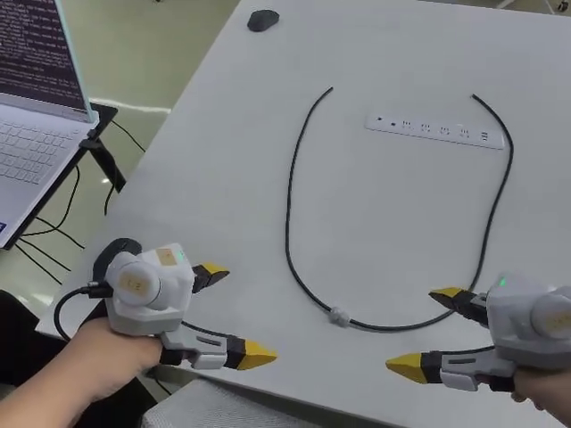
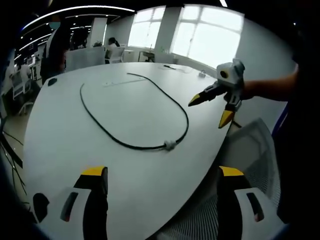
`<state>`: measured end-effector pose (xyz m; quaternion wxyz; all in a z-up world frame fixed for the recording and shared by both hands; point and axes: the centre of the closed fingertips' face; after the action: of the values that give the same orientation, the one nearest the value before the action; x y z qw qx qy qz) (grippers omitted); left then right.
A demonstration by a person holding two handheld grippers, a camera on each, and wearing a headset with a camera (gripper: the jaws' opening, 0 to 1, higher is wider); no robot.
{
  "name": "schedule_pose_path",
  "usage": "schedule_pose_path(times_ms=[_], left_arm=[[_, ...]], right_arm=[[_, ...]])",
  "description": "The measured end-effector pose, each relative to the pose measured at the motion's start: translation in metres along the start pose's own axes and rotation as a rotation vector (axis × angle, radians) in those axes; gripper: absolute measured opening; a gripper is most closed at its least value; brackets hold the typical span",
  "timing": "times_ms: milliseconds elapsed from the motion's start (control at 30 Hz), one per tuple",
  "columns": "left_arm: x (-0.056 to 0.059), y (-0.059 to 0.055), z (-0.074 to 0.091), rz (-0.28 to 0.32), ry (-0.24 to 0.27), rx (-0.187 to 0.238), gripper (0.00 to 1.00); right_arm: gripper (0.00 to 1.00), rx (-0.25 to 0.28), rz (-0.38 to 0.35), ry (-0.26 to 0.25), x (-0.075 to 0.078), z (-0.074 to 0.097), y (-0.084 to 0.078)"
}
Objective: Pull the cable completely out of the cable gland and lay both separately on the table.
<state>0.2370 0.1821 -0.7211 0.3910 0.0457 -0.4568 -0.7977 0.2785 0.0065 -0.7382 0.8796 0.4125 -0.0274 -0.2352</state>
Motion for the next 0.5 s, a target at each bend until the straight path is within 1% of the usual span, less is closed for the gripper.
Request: schedule_pose_path(times_ms=[133,233,300,400,500], left_arm=[[-0.001,-0.003,0.002,-0.001,-0.003,-0.007,0.90],[-0.005,-0.007,0.002,0.003,-0.002,-0.010,0.90],[-0.005,-0.007,0.002,0.008,-0.004,-0.006,0.90],[-0.005,-0.007,0.001,0.001,-0.007,-0.013,0.90],[-0.007,-0.005,0.000,0.004,-0.004,-0.007,0.90]], right_arm=[[0.79,-0.016,0.011,0.000,0.003,-0.008,0.005],[0.77,-0.034,0.018,0.000,0.005,-0.013,0.007],[0.76,-0.049,0.034,0.001,0.007,-0.017,0.007],[0.74,-0.062,0.043,0.003,0.009,-0.021,0.009],[0.72,-0.085,0.051,0.005,0.011,-0.027,0.009]])
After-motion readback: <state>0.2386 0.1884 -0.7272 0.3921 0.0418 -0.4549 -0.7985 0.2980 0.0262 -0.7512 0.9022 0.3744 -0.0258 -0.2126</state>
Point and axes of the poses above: the centre of the closed fingertips' face, and the gripper's own axes: z roughly backward along the fingers, x roughly to its right, y roughly out of its top, and after that the axes turned 5 degrees about -y, right-handed
